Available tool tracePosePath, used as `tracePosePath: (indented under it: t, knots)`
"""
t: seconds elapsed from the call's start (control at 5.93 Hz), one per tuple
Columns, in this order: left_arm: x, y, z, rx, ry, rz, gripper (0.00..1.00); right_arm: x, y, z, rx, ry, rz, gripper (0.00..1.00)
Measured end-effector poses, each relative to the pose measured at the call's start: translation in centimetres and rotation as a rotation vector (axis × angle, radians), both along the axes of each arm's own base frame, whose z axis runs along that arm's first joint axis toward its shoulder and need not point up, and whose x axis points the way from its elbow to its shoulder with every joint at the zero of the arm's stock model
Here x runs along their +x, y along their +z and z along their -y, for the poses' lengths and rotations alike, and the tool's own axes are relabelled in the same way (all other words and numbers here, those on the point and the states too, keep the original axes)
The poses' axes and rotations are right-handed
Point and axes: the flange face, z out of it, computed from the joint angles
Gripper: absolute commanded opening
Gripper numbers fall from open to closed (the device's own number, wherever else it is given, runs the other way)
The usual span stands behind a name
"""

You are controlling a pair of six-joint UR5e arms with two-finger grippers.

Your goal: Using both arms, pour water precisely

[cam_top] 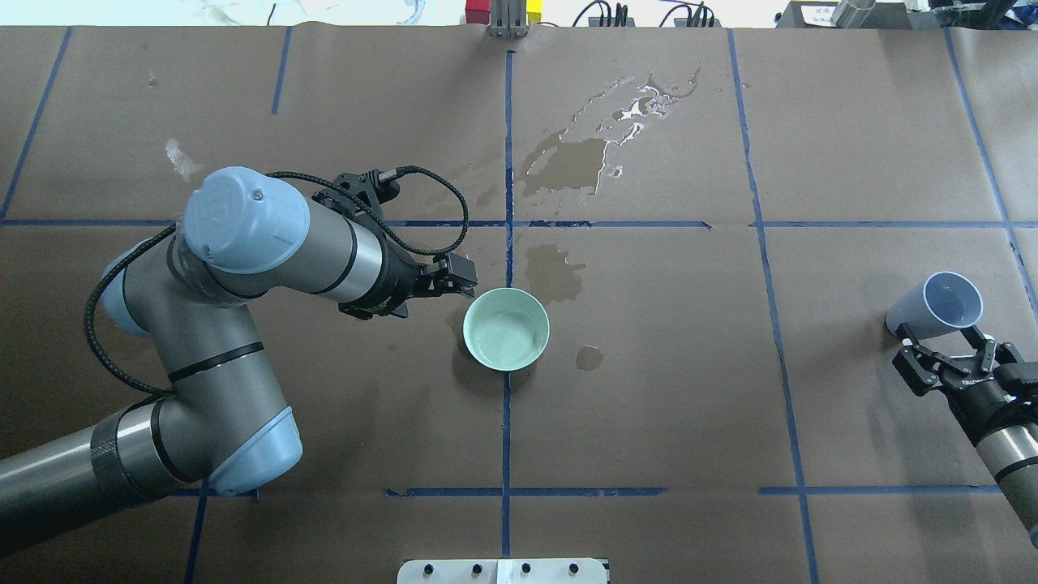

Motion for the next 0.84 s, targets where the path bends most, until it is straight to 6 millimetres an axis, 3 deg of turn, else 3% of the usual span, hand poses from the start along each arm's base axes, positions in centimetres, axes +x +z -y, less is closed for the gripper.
tracePosePath:
  t: [0.84]
  knots:
    - [0.0, 0.2, -0.1, -0.001, 0.001, 0.002, 1.00, -0.3, 0.1, 1.5, -0.006, 0.011, -0.023, 0.96]
